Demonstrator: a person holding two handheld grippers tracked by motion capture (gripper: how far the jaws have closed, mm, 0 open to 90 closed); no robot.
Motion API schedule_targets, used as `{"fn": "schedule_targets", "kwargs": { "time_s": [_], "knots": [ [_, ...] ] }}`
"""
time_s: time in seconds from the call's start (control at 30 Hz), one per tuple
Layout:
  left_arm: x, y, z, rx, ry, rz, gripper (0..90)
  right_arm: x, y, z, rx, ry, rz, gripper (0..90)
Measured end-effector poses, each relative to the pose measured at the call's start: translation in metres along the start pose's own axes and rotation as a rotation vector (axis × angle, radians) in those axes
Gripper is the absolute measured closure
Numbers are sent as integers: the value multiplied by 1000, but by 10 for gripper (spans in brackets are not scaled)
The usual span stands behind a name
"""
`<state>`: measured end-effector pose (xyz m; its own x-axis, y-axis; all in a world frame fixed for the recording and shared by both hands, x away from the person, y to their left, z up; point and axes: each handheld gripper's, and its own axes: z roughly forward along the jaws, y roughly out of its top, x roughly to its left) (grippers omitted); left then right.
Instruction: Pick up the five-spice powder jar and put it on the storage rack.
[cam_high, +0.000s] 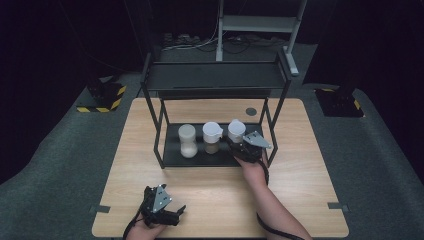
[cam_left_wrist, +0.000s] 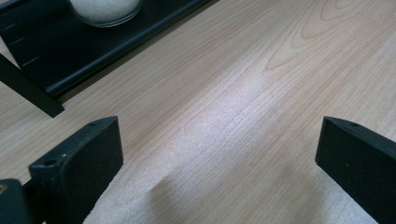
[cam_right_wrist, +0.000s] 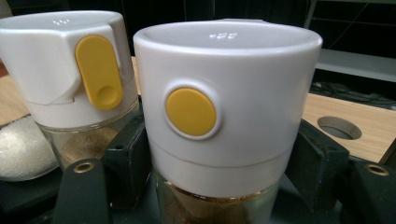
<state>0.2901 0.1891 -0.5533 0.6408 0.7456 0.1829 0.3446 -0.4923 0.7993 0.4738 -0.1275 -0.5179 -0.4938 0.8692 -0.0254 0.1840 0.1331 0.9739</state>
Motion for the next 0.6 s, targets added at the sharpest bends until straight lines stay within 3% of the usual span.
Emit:
{"fn": "schedule_targets", "kwargs": {
  "time_s": [0.6],
  "knots": [
    [0,0,0,-1,1,1,9,1,-6,-2,-28,-5,8,303]
  ]
}}
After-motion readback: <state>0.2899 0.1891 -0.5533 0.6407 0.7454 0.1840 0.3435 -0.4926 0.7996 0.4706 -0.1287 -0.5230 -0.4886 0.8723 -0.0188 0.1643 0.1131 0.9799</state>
